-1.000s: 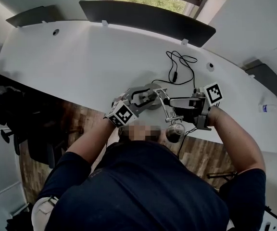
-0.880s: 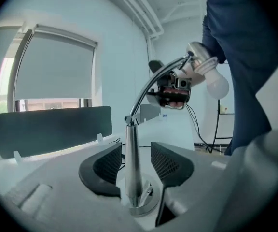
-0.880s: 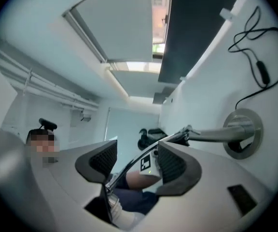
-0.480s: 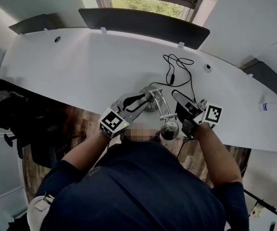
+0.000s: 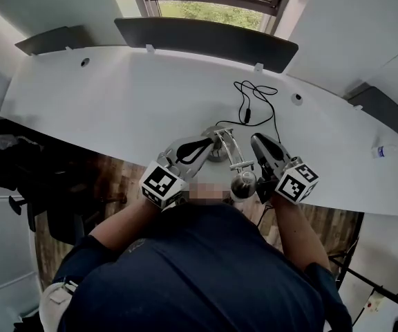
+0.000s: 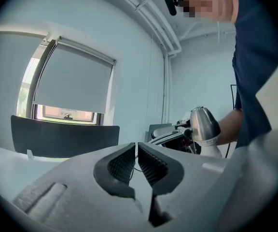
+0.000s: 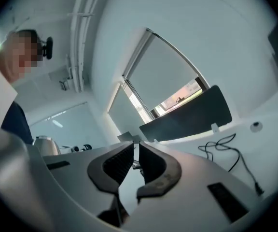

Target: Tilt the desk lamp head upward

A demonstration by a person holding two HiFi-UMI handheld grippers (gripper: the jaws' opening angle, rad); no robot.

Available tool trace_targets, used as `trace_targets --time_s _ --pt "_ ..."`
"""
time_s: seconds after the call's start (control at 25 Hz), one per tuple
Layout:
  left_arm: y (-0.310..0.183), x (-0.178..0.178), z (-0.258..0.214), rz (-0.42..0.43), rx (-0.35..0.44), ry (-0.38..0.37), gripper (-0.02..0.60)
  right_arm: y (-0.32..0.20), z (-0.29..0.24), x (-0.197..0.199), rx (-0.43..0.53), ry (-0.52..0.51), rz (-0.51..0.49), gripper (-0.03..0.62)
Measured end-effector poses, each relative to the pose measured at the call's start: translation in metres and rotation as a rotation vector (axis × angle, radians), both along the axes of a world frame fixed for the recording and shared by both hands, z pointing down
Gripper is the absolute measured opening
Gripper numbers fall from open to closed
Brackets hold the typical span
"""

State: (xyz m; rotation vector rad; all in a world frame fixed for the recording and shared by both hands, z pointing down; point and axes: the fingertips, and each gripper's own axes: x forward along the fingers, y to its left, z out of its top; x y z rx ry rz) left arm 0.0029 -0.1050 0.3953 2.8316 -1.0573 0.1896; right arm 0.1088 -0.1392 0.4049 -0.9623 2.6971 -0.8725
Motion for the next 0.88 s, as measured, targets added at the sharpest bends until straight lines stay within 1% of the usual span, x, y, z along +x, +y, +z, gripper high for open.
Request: trace_targets --time_s 0.12,0.24,0.44,0.56,0.68,0.88 --pt "0.003 -0.003 -0.006 -0.023 0.003 0.017 0.008 0.007 -0.007 -0.003 0.149 0.16 0.037 0.028" --pt "0.008 -0.002 -0.007 -0.021 -0.003 0.023 0.008 0.012 -0.009 -0.004 0.247 0.263 0.057 0.018" --pt "0.015 0.0 -0.005 -0.033 0.0 0.047 0.008 0.018 -0.005 -0.004 0.318 0.368 0.098 0.011" --pt "0.02 0.003 -0.003 -0.02 0.005 0.043 0.008 0.021 -0.003 -0.004 0.349 0.425 0.115 0.011" --pt "0.021 0.004 -0.002 -0.015 0.009 0.036 0.008 0.022 0.0 -0.002 0.352 0.435 0.128 0.011" --pt "0.023 0.006 -0.002 -0.009 0.006 0.042 0.008 0.026 0.008 0.0 0.36 0.462 0.114 0.011"
